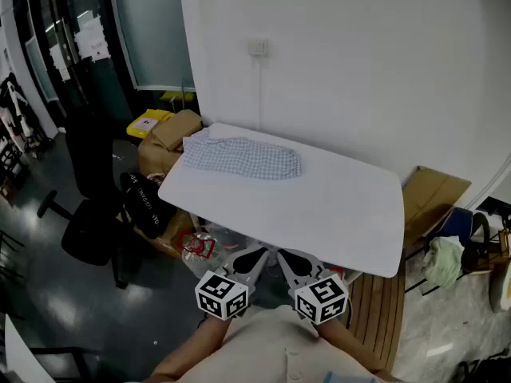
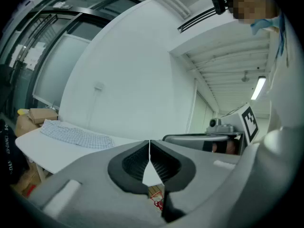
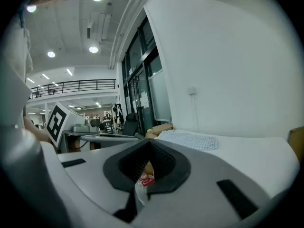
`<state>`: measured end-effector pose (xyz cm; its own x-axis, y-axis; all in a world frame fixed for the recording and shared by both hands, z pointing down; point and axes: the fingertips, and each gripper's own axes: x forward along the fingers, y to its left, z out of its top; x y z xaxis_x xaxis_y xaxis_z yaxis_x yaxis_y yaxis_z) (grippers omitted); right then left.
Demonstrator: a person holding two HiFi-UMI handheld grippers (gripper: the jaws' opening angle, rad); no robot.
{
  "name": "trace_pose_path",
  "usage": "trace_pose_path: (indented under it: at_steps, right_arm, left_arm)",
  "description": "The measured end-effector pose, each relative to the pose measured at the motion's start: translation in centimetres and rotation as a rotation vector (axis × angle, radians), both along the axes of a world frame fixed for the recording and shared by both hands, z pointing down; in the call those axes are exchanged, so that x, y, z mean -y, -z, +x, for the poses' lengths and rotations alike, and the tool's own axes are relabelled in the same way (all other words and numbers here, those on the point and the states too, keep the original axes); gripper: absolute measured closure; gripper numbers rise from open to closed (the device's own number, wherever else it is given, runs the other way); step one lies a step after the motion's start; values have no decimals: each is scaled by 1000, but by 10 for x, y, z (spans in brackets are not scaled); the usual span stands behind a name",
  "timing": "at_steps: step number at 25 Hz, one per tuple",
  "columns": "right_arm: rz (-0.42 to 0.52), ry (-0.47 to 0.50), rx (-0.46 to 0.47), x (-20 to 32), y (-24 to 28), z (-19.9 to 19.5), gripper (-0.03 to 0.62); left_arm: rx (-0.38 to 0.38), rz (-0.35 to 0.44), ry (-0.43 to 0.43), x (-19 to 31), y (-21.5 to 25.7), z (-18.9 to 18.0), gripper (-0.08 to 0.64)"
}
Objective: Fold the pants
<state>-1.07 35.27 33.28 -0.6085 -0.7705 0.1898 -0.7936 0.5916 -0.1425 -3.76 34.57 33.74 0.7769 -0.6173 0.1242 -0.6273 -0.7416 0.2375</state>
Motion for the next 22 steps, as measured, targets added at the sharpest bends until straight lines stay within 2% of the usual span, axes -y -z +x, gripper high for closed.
trace_pose_path:
  at_steps: [13,19,22]
  right_arm:
    - [-30,-8,30,10,-7,6,577]
    - [-38,24,72,19,-8,-1,577]
    - [-28,15,56,27,-9,-1,575]
  left_arm:
    - [0,-14,-3,9,-6,3,548]
    - [0,-16,-27,20,-7,7,548]
    - [2,-22,-29,28,-9,7,548]
